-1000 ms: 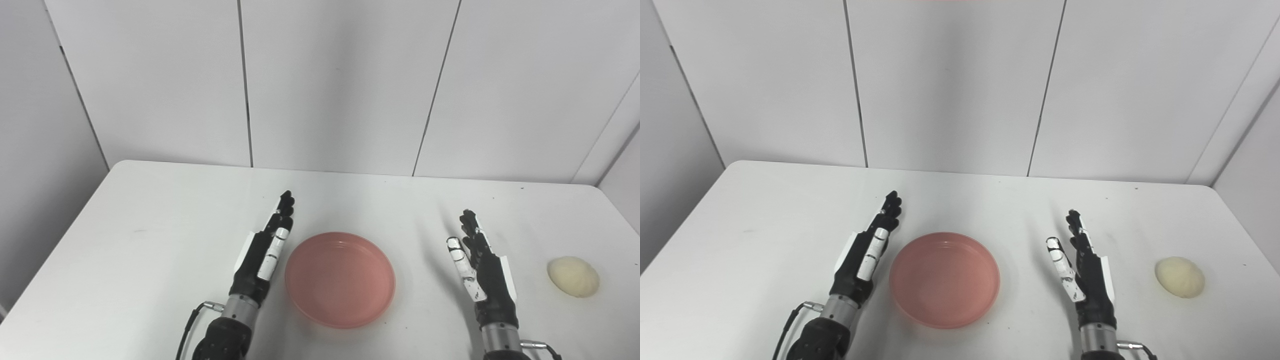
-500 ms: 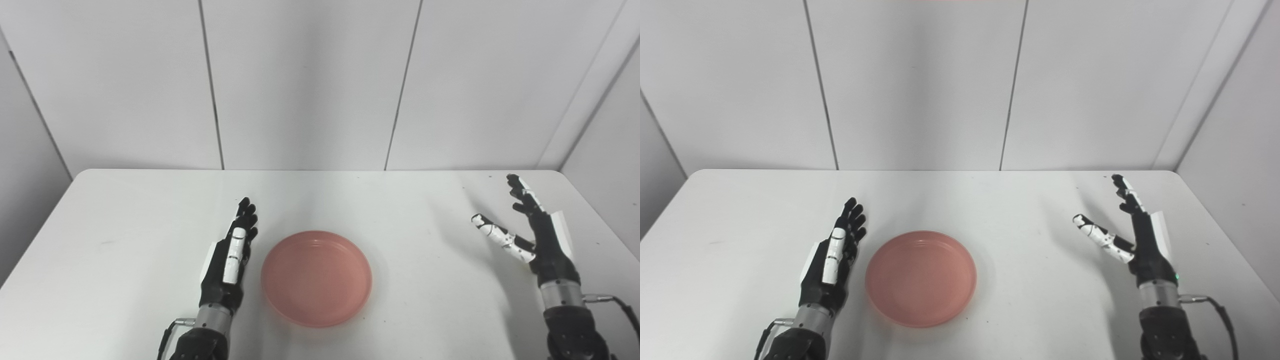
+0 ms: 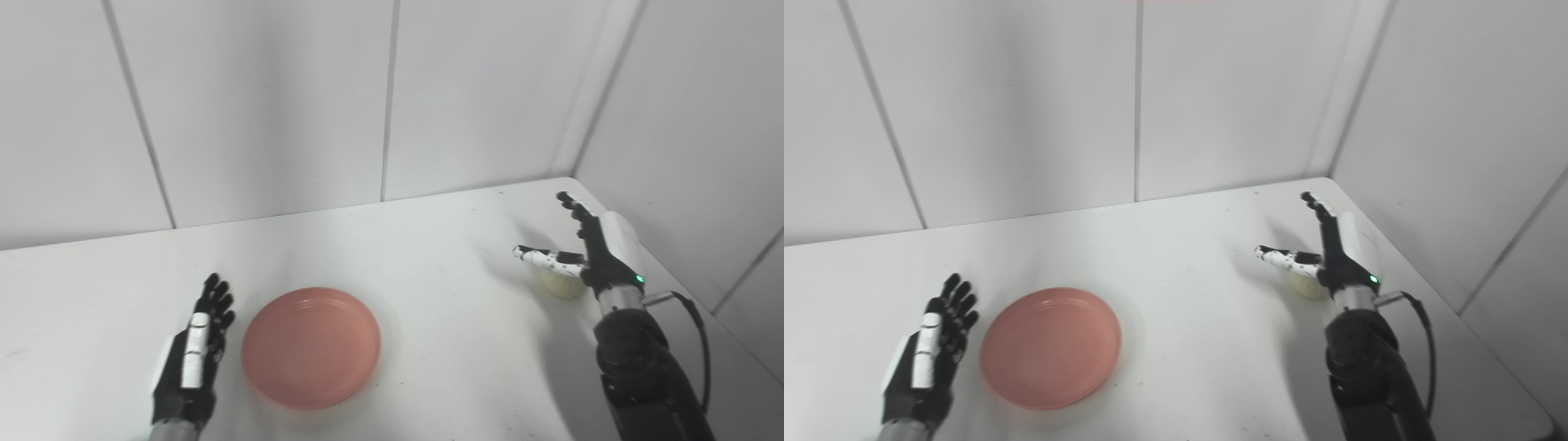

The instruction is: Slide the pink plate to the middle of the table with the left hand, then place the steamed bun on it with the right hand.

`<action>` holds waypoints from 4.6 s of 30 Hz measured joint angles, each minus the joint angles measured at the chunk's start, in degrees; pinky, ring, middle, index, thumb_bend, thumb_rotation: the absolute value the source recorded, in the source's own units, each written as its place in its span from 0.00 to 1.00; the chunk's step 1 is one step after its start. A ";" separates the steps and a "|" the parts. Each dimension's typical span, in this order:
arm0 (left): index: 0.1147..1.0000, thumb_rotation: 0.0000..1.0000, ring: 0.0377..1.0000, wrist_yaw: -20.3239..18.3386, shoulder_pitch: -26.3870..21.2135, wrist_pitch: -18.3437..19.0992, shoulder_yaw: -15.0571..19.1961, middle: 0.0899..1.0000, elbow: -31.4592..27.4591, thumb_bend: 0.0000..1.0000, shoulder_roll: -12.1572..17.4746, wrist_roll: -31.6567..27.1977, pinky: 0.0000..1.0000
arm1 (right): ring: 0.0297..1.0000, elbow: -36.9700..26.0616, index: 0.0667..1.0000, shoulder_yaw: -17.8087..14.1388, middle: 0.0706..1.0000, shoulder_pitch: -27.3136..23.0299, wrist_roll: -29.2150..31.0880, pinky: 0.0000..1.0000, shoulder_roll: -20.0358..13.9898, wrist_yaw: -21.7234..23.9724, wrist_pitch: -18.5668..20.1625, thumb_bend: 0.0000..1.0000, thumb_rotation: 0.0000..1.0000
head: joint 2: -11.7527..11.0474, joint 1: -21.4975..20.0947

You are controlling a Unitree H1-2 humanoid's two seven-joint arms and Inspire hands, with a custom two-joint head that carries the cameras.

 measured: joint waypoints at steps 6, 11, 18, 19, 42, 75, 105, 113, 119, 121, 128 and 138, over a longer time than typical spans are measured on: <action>1.00 1.00 1.00 -0.47 -0.38 -0.60 0.31 1.00 0.63 0.58 0.45 -0.57 1.00 | 0.82 -0.06 0.84 -3.67 0.86 -1.65 -10.09 0.68 3.25 7.42 0.21 0.78 0.36 | -0.26 -1.59; 1.00 1.00 1.00 -1.20 -0.51 -1.08 0.37 1.00 0.79 0.56 1.13 -1.04 1.00 | 0.82 -0.03 0.84 -5.81 0.85 -1.93 -17.43 0.70 4.50 12.66 0.22 0.81 0.38 | -0.26 -2.65; 1.00 1.00 1.00 -1.51 -0.67 -1.12 0.35 1.00 0.76 0.56 1.75 -1.22 1.00 | 0.83 1.41 0.84 -8.41 0.84 -3.15 -23.24 0.77 5.78 16.71 0.26 0.86 0.38 | -0.09 -2.56; 1.00 1.00 1.00 -1.51 -0.67 -1.12 0.35 1.00 0.70 0.56 1.77 -1.21 1.00 | 0.82 2.08 0.84 -8.68 0.83 -3.38 -24.19 0.77 5.80 17.20 0.26 0.86 0.37 | -0.09 -2.56; 1.00 1.00 1.00 -1.72 1.26 0.96 -0.13 1.00 -2.22 0.57 2.51 -1.15 1.00 | 0.18 10.95 0.76 -6.68 0.26 -3.39 -19.87 0.15 3.38 11.19 0.27 0.81 0.12 | 1.14 -1.33; 1.00 1.00 1.00 0.59 3.81 1.35 -2.30 1.00 -5.12 0.58 -0.89 1.49 1.00 | 0.38 8.78 0.49 -0.91 0.40 1.14 3.04 0.33 -0.83 -10.17 -7.06 0.52 0.00 | 1.49 10.19; 1.00 1.00 1.00 9.10 1.88 -3.34 -6.18 1.00 0.73 0.59 -8.75 10.33 1.00 | 0.16 -4.69 0.45 23.18 0.43 -3.09 9.49 0.12 7.58 0.77 -17.97 0.53 0.00 | 2.02 33.83; 1.00 1.00 1.00 9.32 1.12 -3.59 -6.28 1.00 1.66 0.61 -8.86 10.38 1.00 | 0.20 1.98 0.46 26.42 0.41 -4.09 9.22 0.17 7.98 1.87 -21.23 0.53 0.00 | 2.46 34.00; 1.00 1.00 1.00 10.03 1.12 -3.66 -6.40 1.00 1.60 0.58 -8.87 11.13 1.00 | 0.16 6.00 0.45 29.08 0.43 -5.17 6.05 0.13 8.36 1.42 -23.87 0.53 0.00 | 2.81 33.74; 1.00 1.00 1.00 10.13 1.12 -3.66 -6.43 1.00 1.56 0.57 -8.87 11.13 1.00 | 0.21 7.29 0.46 29.80 0.39 -5.26 4.67 0.17 8.49 1.43 -23.88 0.52 0.00 | 2.90 33.74; 1.00 1.00 1.00 10.27 1.13 -3.66 -6.43 1.00 1.32 0.57 -8.87 11.18 1.00 | 0.25 10.96 0.45 31.54 0.42 -5.17 1.88 0.21 7.49 1.62 -24.83 0.52 0.00 | 3.34 34.00; 1.00 1.00 1.00 10.31 1.18 -3.65 -6.55 1.00 1.25 0.60 -8.86 11.46 1.00 | 0.65 12.49 0.47 32.54 0.65 -4.96 -2.92 0.56 7.09 -2.08 -28.62 0.51 0.11 | 3.60 33.83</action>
